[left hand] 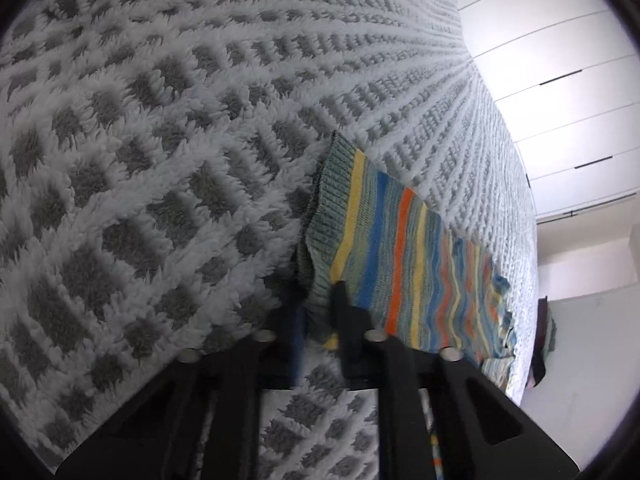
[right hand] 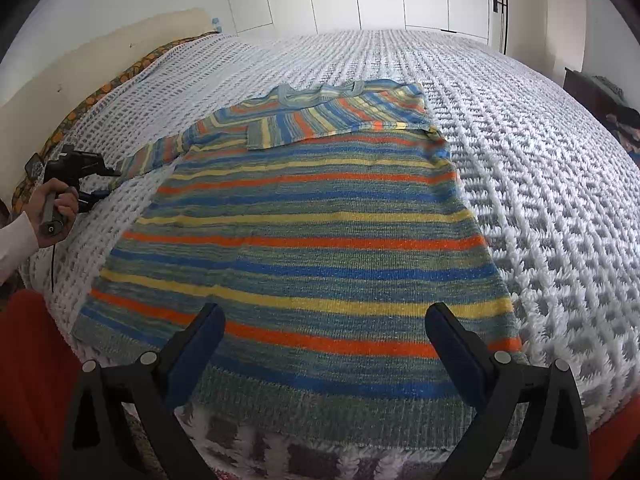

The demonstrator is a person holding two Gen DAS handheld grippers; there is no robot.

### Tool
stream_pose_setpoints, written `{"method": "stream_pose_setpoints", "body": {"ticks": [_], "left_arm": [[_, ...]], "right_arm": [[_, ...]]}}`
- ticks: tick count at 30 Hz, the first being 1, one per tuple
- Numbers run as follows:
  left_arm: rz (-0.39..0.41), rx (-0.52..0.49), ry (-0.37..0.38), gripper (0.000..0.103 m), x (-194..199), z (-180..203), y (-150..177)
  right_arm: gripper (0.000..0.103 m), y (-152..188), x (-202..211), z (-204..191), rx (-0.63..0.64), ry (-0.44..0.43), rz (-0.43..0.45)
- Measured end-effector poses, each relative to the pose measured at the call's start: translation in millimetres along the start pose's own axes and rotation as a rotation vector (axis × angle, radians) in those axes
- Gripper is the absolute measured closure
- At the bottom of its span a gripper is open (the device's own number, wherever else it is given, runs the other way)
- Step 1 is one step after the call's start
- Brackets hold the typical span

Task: Fold small clothes
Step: 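Grasp the other sleeve cuff with the left gripper, then fold the sleeve across the sweater body with the left gripper and release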

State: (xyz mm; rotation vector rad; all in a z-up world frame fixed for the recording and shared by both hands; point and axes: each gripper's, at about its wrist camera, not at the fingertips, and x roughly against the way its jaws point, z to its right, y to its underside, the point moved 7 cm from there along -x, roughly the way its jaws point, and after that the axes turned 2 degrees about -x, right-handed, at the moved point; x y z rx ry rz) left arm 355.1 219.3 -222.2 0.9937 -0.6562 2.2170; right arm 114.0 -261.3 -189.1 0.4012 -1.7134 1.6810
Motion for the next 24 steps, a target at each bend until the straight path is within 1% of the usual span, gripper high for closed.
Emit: {"method": "stream_pose_setpoints", "body": {"ticks": [1,2,3,4,6,8,9,11,13,15,17,20,21,22,23,24], "left_arm": [[0.014,0.001,-0.004,0.098,2.7,1.6,-1.8],[0.034,-0.018,-0.02,0.098,8.4,7.3,-4.9],[0.052,-0.051,-0.034,0.098,14.3,17.0,-8.0],[0.077,-0.102,-0.051,0.099,21.7,34.5,-10.8],[0.114,-0.213,-0.053,0.099,37.2,76.3,-8.9],[0.133,-0.347,-0.024,0.099,49.0,135.8,-1.1],[0.134,-0.42,-0.003,0.099,51.6,169.3,8.7],[0.13,-0.564,0.031,0.099,53.3,228.7,36.5],[0.111,-0.707,0.058,0.098,46.4,282.2,72.8],[0.083,-0.831,0.069,0.098,30.5,322.8,115.5],[0.048,-0.935,0.054,0.098,6.7,345.3,162.3],[-0.012,-1.03,-0.002,0.097,-40.2,349.7,223.6],[-0.029,-1.059,-0.031,0.094,-53.7,348.8,241.5],[-0.049,-1.09,-0.072,0.084,-67.6,344.2,258.8],[-0.082,-1.117,-0.116,0.058,-82.6,335.7,275.1],[-0.109,-1.13,-0.152,0.045,-91.1,325.3,287.8]], "right_arm": [[0.004,-0.8,0.8,-0.2,-0.002,-0.004,0.003],[0.004,-1.4,1.6,-0.2,-0.007,-0.011,0.007],[0.004,-2.0,2.6,-0.2,-0.012,-0.019,0.01],[0.004,-3.0,3.5,-0.2,-0.016,-0.027,0.013],[0.004,-4.4,4.9,0.7,-0.026,-0.037,0.017],[0.004,-5.3,5.9,1.4,-0.036,-0.044,0.021],[0.004,-5.9,6.9,1.6,-0.04,-0.049,0.024],[0.004,-7.0,9.9,2.9,-0.049,-0.059,0.034],[0.004,-8.4,13.4,5.3,-0.06,-0.067,0.046],[0.004,-9.5,16.6,8.9,-0.074,-0.072,0.056],[0.004,-9.7,19.1,13.7,-0.095,-0.079,0.064],[0.004,-10.7,21.0,23.3,-0.133,-0.085,0.071],[0.004,-10.9,21.4,26.2,-0.145,-0.086,0.072],[0.004,-10.9,22.1,29.4,-0.155,-0.087,0.074],[0.004,-11.4,22.1,32.3,-0.165,-0.086,0.075],[0.004,-11.6,22.3,34.9,-0.175,-0.086,0.076]]}}
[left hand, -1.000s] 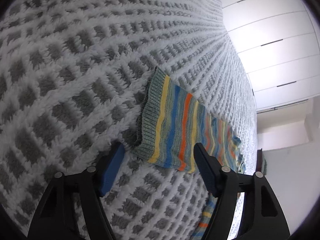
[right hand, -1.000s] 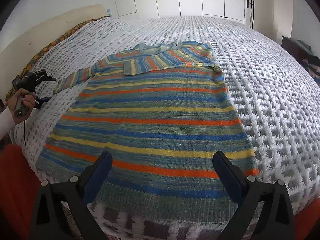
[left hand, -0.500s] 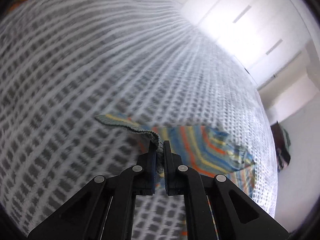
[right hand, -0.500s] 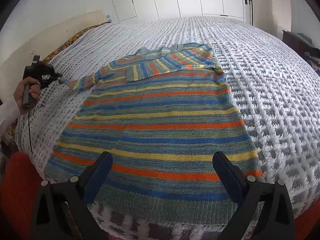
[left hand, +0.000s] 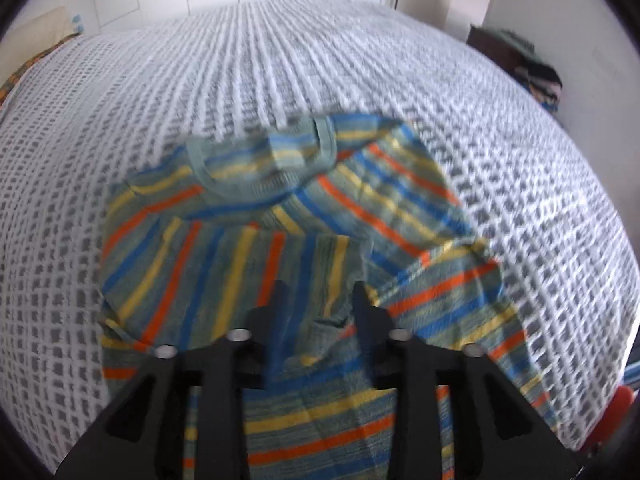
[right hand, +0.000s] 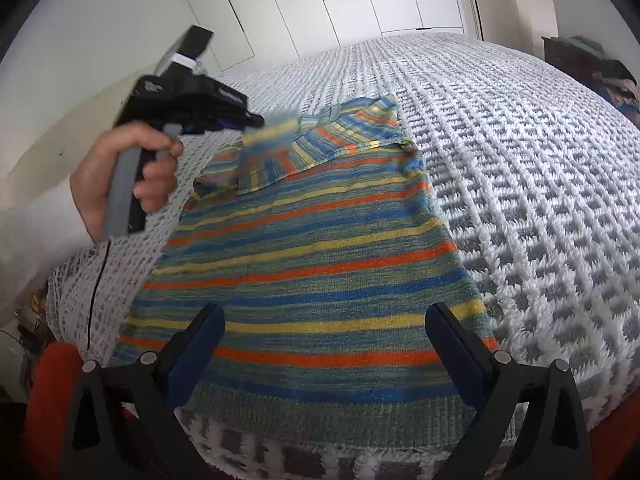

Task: Fold small clothes
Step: 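Fold the sleeve across the sweater body with the left gripper and release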

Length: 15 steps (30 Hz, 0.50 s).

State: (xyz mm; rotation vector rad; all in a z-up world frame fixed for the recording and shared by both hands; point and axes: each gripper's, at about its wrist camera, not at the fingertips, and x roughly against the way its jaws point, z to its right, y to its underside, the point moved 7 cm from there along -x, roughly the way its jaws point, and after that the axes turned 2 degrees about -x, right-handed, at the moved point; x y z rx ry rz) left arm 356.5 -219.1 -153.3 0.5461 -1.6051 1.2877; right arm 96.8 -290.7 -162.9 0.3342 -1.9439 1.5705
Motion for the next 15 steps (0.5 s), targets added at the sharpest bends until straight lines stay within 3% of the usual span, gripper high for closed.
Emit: {"method": "stream_pose_setpoints", "body": {"ticks": [1,4,5,7,15], "left_arm": [[-0.015,0.0,-0.011,0.036,-5.4,4.1,12.3],[-0.019,0.036,0.076,0.031,12.4,11.6,54.9],[-0.011,0.052,0.097,0.023,23.4,7.9,70.7],[0.008,0.075,0.08,0.016,44.7,-7.2,101.6],[-0.085,0.055,-0.016,0.015,76.3,-55.9,228.9]], "right_arm": [[0.004,-0.9,0.5,2.3,-0.009,0.0,0.003],[0.004,-3.2,2.9,8.0,-0.028,0.003,0.014],[0.004,-3.8,3.5,9.6,-0.034,0.002,0.017],[0.004,-4.7,2.6,11.9,-0.046,0.0,0.016],[0.004,-1.6,-6.9,8.8,-0.032,0.017,-0.007]]}}
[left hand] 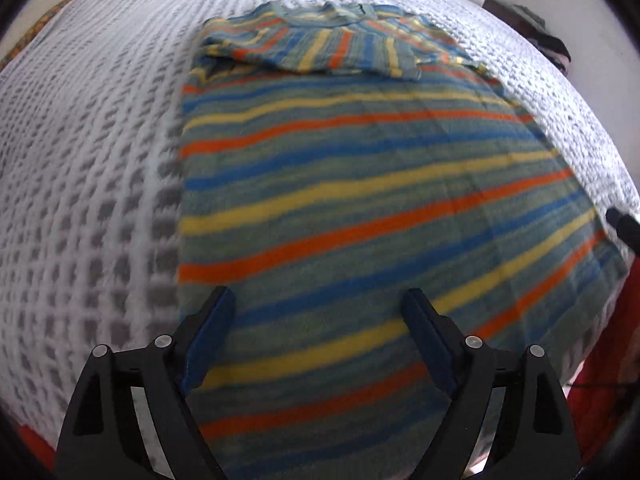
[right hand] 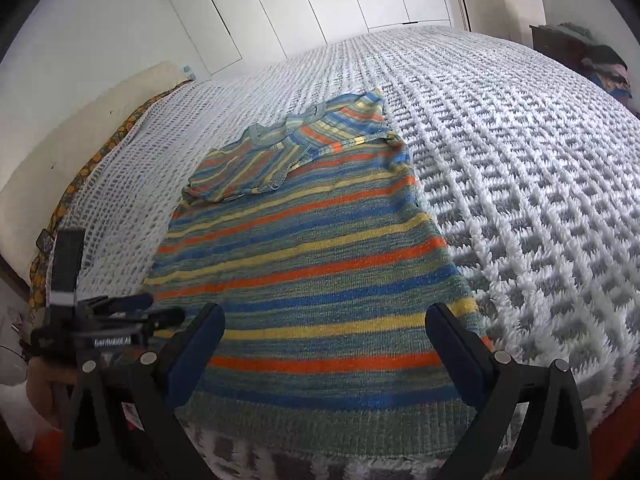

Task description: Fold small clothes

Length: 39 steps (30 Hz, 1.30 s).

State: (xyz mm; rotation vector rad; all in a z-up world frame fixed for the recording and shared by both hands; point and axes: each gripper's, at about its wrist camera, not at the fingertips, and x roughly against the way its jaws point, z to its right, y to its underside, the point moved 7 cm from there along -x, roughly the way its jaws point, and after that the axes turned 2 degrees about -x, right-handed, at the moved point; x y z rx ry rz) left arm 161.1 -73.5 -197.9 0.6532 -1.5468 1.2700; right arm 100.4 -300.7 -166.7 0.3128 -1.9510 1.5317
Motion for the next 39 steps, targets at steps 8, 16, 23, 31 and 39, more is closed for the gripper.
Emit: {"method": "stream_pose_setpoints", "body": {"ticks": [8,16,23,31,39], "left_arm": [[0.104,0.07,-0.024,0.015,38.3,-11.1,34.5],[0.136,0.134,-0.045,0.015,46.5,-29.4,33.9],[0.148,0.239,-0.067,0.015,40.4,-71.2,4.8],[0.141,0.17,-0.175,0.015,-6.3,-114.7,-99.1],[0.07,0.138,-0.24,0.016,-74.6,-119.1,-179.6]], "right_arm": [[0.004,3.9,4.2,-10.3,0.058,0.042,0.017],[0.004,8.5,7.0,-19.4,0.105,0.06,0.021],[0.004,11.8,6.9,-22.6,0.122,0.062,0.016],[0.004,14.0,-2.2,-20.1,0.109,0.049,-0.012],[0.004,10.7,-13.3,-8.4,0.055,0.04,-0.046]]}}
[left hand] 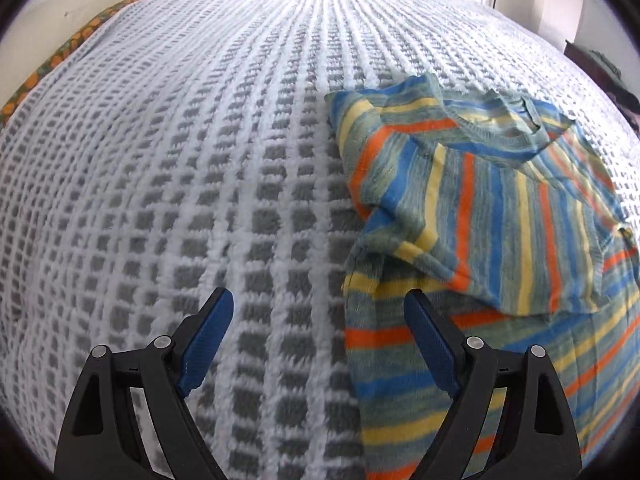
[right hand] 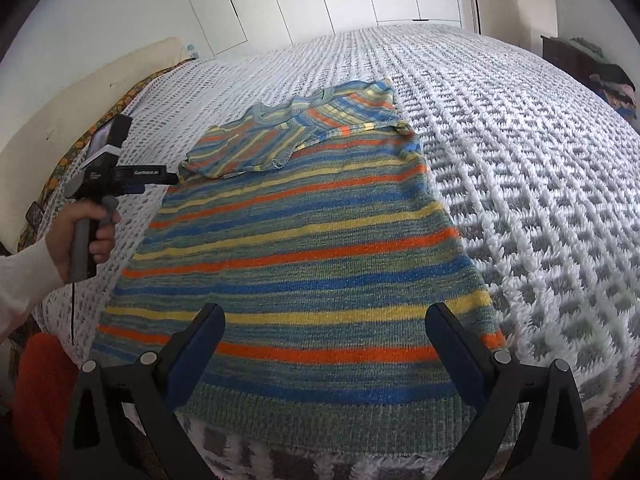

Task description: Fold small clothes

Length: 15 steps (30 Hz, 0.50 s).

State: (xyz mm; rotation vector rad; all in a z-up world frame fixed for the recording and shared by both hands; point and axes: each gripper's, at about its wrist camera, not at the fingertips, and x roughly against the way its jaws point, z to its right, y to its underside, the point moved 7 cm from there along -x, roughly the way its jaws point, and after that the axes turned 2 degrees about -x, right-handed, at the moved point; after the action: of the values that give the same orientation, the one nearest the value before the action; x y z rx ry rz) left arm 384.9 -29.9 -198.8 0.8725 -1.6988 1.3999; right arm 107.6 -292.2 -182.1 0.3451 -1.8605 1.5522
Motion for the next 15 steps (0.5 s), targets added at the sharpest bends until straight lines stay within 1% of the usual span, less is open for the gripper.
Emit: {"method": "stream_pose_setpoints", "body": {"ticks": [1,2,3,5,6,7,8,10,14,15], "left_arm": [[0.005,-0.003,-0.034,0.022,-5.1,0.3,-3.6],[0.027,0.009,-0.113,0.029,-6.2,-7.1,-6.2],[0.035,0.069,-0.177,0.027,-5.9,-20.8,-5.1],[0.009,0.267,-0.108,0.027,-7.4,-42.2,9.2],[-0.012,0.326,-0.106,0.028,-7.8,-49.5,19.6],[-0.026,0.345,-0.14,0.033,-6.2,-54.6,29.3],[-0.032,0.339,-0.15,0.031,-4.2,-56.4,37.9],[-0.039,0.31,-0.11,0.029,1.2,-54.4,49.2],[0.022,0.306,-0.053,0.016,32.3,-58.9,62.0],[0.034,0.306,-0.035,0.015,39.2,-58.5,63.0]], "right_arm": [[0.004,-0.1,-2.0,1.6,-0.007,0.0,-0.006],[0.004,-0.2,-3.7,3.1,-0.014,-0.001,-0.012],[0.004,0.3,-4.9,4.1,-0.021,-0.003,-0.016],[0.004,-0.4,-7.5,6.4,-0.033,-0.007,-0.02],[0.004,-1.1,-8.9,7.3,-0.037,-0.01,-0.022],[0.004,-1.4,-9.6,7.8,-0.039,-0.013,-0.022],[0.004,-1.7,-10.1,8.3,-0.041,-0.016,-0.022],[0.004,-2.1,-10.8,8.7,-0.045,-0.02,-0.021],[0.004,-2.9,-8.6,10.9,-0.05,-0.024,-0.012],[0.004,-3.3,-7.3,11.6,-0.053,-0.023,-0.008]]}}
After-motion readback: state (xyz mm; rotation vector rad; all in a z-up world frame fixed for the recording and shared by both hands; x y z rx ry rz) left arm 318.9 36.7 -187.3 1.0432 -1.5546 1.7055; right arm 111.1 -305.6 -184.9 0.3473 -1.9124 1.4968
